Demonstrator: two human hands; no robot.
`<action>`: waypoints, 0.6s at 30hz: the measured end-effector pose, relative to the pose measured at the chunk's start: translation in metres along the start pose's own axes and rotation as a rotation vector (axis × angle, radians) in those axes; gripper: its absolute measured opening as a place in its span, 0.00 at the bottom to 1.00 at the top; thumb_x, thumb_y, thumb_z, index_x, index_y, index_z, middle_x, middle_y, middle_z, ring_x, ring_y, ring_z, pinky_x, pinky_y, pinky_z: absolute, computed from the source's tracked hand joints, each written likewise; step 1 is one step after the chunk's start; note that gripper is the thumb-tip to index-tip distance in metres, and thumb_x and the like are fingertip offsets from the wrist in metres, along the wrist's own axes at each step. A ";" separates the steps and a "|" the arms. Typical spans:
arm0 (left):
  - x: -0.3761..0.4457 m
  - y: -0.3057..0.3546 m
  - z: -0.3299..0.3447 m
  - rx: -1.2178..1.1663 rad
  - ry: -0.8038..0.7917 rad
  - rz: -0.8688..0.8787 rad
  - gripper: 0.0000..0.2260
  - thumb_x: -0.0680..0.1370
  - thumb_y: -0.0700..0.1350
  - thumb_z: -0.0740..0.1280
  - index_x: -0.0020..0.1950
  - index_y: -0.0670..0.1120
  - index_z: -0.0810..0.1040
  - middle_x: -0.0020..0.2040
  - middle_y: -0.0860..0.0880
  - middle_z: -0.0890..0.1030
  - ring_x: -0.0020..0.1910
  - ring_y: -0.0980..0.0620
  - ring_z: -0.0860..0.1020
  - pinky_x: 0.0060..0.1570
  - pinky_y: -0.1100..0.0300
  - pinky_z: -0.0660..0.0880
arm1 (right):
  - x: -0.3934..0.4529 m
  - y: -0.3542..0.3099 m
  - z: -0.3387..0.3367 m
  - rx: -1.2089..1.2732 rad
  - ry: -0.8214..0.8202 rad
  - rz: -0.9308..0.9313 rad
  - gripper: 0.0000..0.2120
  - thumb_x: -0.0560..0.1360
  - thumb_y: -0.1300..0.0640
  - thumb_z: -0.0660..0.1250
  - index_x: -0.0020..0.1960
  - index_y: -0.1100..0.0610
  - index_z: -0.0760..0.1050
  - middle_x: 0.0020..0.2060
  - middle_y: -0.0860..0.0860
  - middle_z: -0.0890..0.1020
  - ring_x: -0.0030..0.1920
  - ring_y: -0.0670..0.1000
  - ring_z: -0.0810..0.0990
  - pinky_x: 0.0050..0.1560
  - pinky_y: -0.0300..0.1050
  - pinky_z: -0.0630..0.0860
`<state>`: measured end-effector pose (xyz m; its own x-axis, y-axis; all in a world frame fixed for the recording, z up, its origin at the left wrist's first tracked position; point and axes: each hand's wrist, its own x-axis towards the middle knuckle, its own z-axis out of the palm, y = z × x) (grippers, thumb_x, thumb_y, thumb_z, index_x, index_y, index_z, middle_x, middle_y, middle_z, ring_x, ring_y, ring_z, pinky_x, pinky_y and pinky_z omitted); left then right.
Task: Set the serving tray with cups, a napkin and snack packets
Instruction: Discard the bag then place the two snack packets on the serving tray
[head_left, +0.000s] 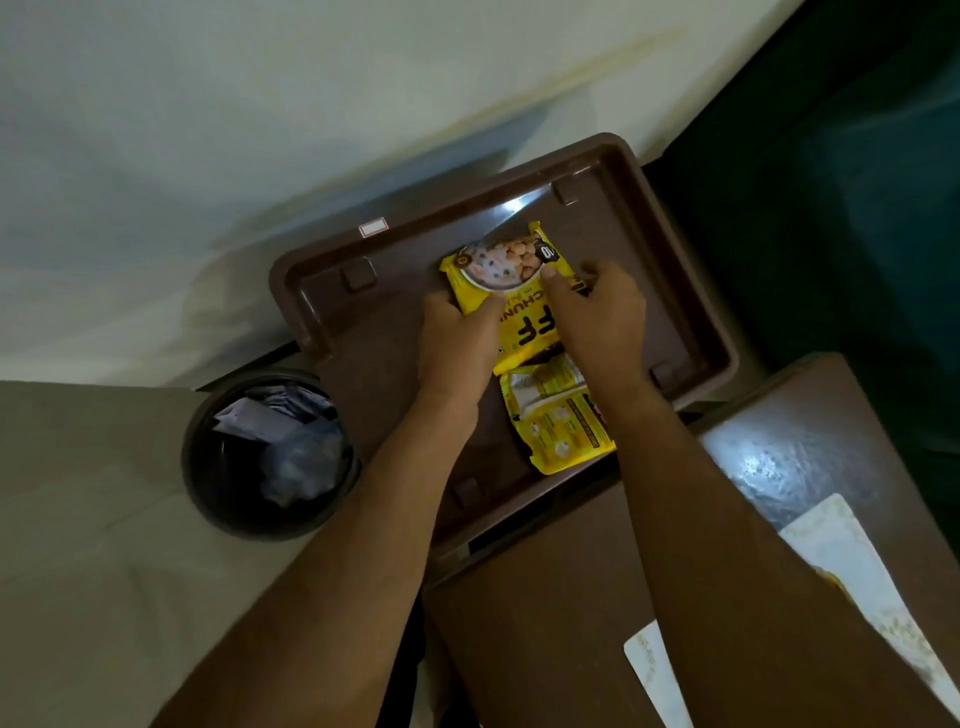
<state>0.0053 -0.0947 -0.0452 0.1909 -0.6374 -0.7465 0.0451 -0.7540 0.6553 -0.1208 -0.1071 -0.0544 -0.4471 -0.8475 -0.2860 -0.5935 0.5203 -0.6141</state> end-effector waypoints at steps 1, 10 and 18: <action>0.003 0.003 0.000 -0.064 -0.018 -0.013 0.19 0.75 0.53 0.73 0.62 0.49 0.76 0.56 0.46 0.85 0.52 0.46 0.86 0.51 0.48 0.84 | 0.003 -0.002 -0.001 0.037 -0.016 0.045 0.23 0.78 0.44 0.72 0.63 0.61 0.81 0.53 0.54 0.86 0.54 0.53 0.84 0.49 0.45 0.77; 0.019 0.023 -0.015 -0.057 -0.168 0.157 0.17 0.77 0.40 0.76 0.64 0.45 0.78 0.56 0.47 0.87 0.53 0.49 0.88 0.52 0.46 0.85 | 0.001 -0.018 -0.047 0.562 -0.350 0.249 0.29 0.70 0.59 0.81 0.67 0.57 0.73 0.56 0.52 0.85 0.51 0.54 0.89 0.47 0.52 0.86; 0.022 0.048 -0.023 0.048 -0.294 0.292 0.20 0.72 0.33 0.79 0.60 0.44 0.79 0.56 0.43 0.88 0.54 0.46 0.87 0.55 0.46 0.84 | 0.005 -0.018 -0.060 0.830 -0.401 0.313 0.17 0.68 0.75 0.75 0.55 0.68 0.77 0.47 0.60 0.87 0.47 0.61 0.89 0.44 0.59 0.86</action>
<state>0.0337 -0.1413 -0.0270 -0.0996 -0.8384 -0.5359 -0.0166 -0.5371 0.8434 -0.1521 -0.1141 -0.0005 -0.1523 -0.7359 -0.6598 0.2427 0.6193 -0.7467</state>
